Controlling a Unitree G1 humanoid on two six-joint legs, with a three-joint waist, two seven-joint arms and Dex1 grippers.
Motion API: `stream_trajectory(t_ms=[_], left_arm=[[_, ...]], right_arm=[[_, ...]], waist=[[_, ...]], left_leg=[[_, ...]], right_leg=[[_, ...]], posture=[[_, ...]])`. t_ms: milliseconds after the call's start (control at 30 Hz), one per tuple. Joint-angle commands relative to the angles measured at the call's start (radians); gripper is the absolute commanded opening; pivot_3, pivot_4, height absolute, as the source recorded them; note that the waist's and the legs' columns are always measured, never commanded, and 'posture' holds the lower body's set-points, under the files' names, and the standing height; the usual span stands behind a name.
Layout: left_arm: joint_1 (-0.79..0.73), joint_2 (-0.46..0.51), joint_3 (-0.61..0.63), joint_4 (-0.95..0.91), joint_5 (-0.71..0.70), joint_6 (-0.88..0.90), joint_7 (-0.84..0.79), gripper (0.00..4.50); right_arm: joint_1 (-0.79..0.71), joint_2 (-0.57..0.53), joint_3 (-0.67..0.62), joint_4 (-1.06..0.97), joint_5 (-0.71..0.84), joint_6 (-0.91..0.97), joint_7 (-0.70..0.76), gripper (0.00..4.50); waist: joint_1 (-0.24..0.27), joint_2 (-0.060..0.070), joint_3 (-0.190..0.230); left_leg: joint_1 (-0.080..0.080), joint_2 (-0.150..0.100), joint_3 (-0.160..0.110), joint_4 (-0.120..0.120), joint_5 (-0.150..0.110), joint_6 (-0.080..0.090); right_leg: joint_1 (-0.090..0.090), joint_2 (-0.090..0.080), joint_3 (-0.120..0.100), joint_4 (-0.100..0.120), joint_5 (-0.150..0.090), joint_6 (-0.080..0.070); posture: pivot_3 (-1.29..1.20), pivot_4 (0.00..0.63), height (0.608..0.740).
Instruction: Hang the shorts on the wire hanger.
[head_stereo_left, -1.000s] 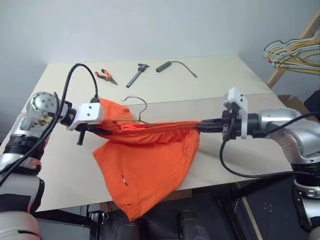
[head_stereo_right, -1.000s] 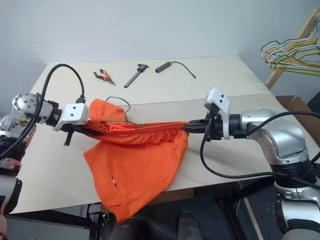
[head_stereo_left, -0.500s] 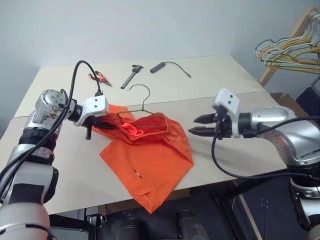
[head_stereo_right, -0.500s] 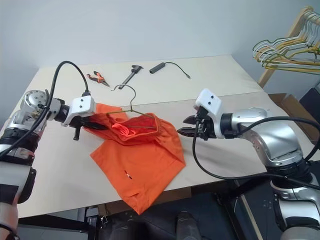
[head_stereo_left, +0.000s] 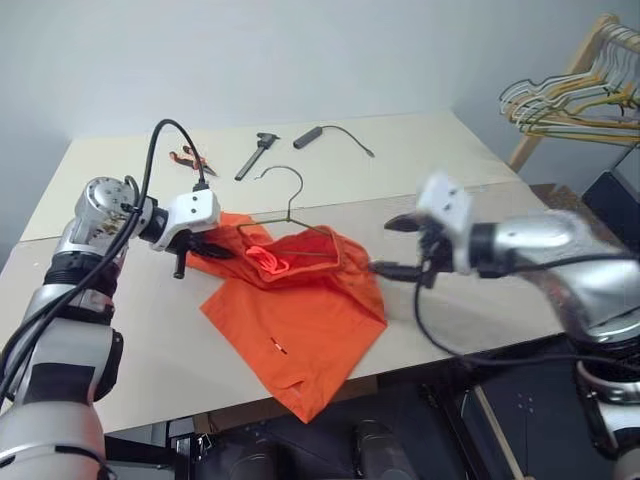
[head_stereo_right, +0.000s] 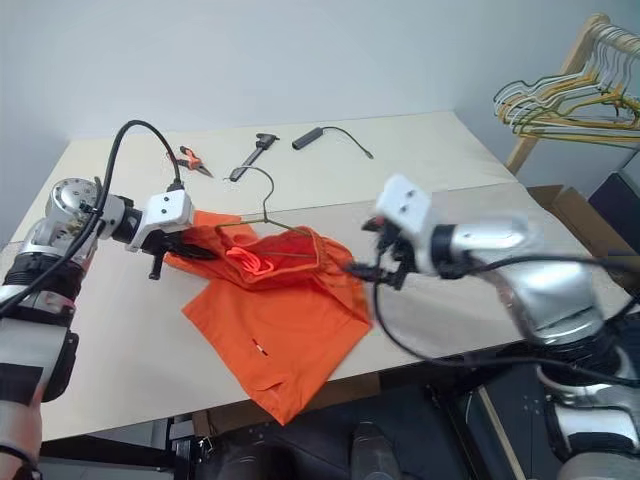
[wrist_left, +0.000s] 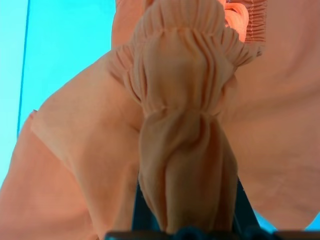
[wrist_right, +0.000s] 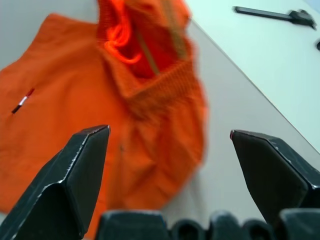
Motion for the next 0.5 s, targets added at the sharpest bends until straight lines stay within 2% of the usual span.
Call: stream_trajectory(t_ms=[33, 267, 500], left_arm=[[-0.034, 0.008, 0.04, -0.001, -0.005, -0.019, -0.008, 0.0], [-0.031, 0.005, 0.054, -0.004, 0.005, -0.02, -0.019, 0.0], [-0.024, 0.007, 0.062, -0.018, 0.001, -0.015, -0.033, 0.0]], right_arm=[[-0.028, 0.013, 0.066, -0.076, -0.125, 0.032, -0.109, 4.48], [-0.056, 0.075, 0.268, -0.001, -0.37, 0.009, -0.231, 4.48], [-0.083, 0.174, 0.326, 0.137, -0.498, -0.028, -0.256, 4.48]], waist=[[0.001, 0.0, 0.0], [0.001, -0.002, -0.003], [-0.004, -0.002, -0.003]], left_leg=[[0.0, 0.0, 0.0, 0.0, 0.0, 0.0], [0.0, 0.0, 0.001, 0.0, 0.0, 0.0], [0.0, -0.001, 0.001, 0.0, 0.0, 0.0]], right_leg=[[0.0, 0.0, 0.0, 0.0, 0.0, 0.0], [0.0, 0.0, 0.0, 0.0, 0.0, 0.0], [0.0, 0.0, 0.0, 0.0, 0.0, 0.0]], posture=[[-0.16, 0.038, 0.74], [-0.16, 0.039, 0.74], [-0.15, 0.041, 0.74]])
